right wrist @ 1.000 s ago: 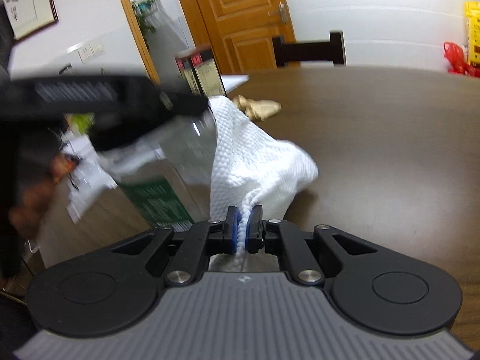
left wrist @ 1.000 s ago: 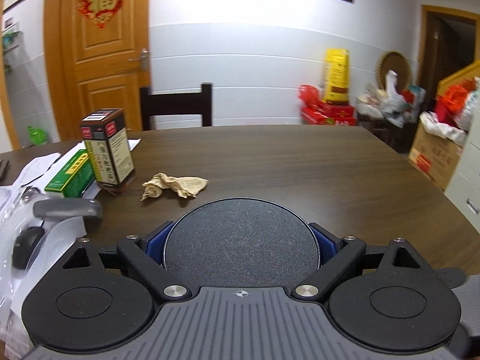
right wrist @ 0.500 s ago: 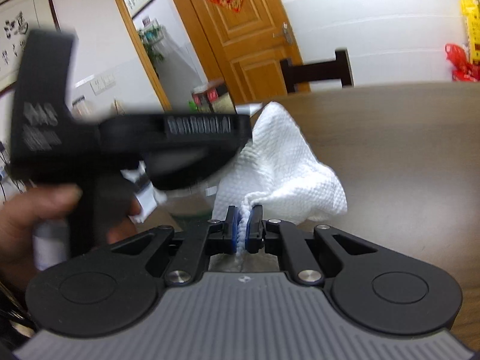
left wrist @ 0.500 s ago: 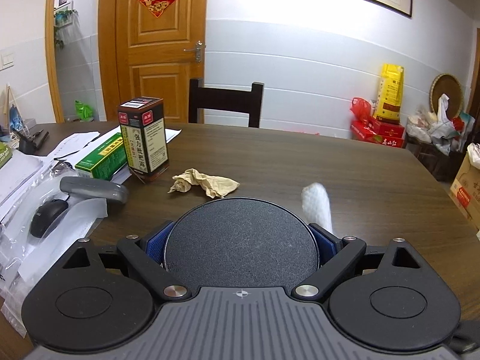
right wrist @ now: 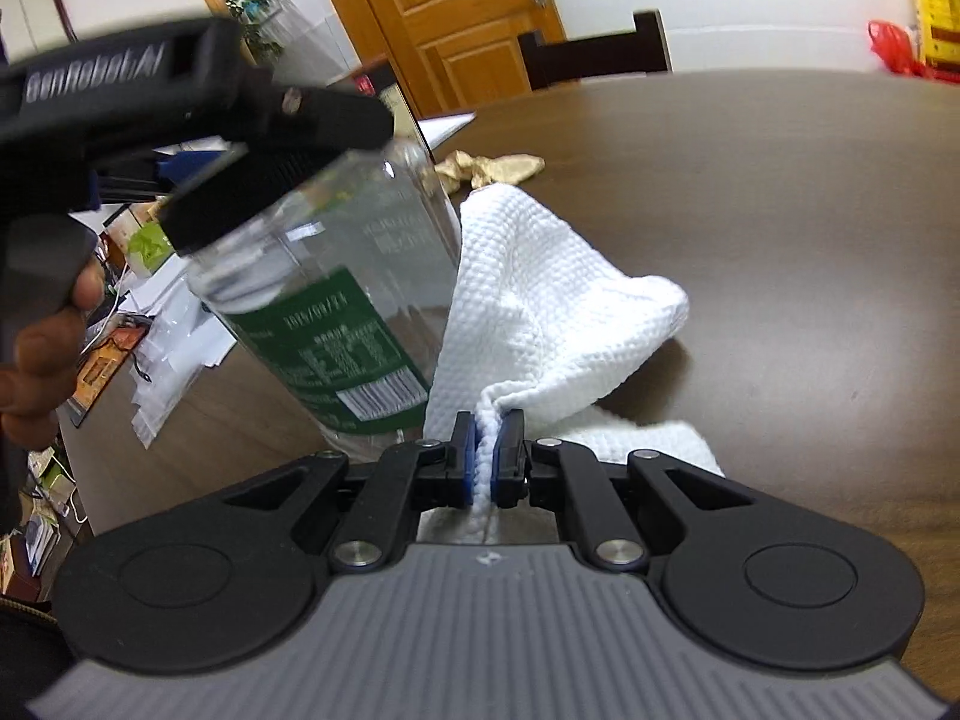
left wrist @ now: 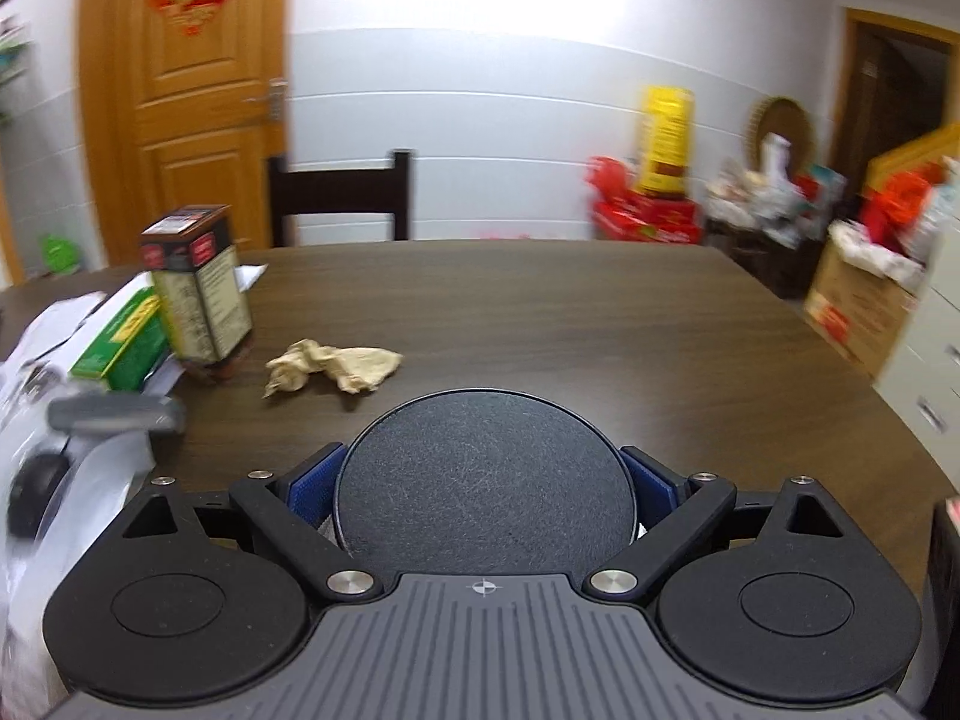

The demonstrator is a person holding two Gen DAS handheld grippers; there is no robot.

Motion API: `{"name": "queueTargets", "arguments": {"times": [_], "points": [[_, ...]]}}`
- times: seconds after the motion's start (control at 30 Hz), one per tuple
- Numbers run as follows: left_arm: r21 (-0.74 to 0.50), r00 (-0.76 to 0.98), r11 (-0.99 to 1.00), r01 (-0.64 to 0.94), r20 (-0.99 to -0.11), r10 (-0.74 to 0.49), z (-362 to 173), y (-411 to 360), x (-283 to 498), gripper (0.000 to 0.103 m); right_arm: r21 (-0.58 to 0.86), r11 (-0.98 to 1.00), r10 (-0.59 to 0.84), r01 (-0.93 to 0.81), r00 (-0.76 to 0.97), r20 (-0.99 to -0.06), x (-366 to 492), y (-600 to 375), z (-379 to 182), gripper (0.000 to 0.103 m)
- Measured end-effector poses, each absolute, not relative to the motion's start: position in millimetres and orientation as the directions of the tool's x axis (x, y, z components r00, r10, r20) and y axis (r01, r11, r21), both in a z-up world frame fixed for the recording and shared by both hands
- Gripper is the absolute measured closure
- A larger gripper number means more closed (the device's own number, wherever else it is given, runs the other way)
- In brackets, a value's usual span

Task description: Clean container

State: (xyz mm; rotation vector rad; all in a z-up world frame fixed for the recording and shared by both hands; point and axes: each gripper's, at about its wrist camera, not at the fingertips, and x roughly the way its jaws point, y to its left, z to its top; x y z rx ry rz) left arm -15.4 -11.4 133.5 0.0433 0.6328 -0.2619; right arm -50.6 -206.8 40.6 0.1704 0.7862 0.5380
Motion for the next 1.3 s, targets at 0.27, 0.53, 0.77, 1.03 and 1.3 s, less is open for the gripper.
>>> {"name": "queueTargets", "arguments": {"times": [0.27,0.53,0.77,1.03,1.3], "points": [[0.251,0.732,0.759,0.601,-0.555,-0.396,139,-20,-33,0.003,0.297,0.858,0.51,-0.419,0.628,-0.587,-55,-208,58,0.094],[0.233,0.695,0.733,0.639,-0.583,-0.42,141,-25,-27,0.011,0.23,0.847,0.523,-0.479,0.673,-0.523,-78,-218,97,0.094],[0.187,0.756,0.85,0.492,-0.577,-0.311,145,-34,-23,0.025,0.245,0.832,0.552,-0.497,0.704,-0.447,-83,-225,119,0.094],[0.073,0.756,0.918,0.39,-0.595,-0.274,155,-37,-11,0.026,0.274,0.828,0.557,-0.488,0.672,-0.488,-64,-213,99,0.094],[0.16,0.765,0.854,0.496,-0.545,-0.342,156,-22,-18,0.008,0.275,0.83,0.553,-0.485,0.655,-0.514,-63,-209,89,0.094]]}}
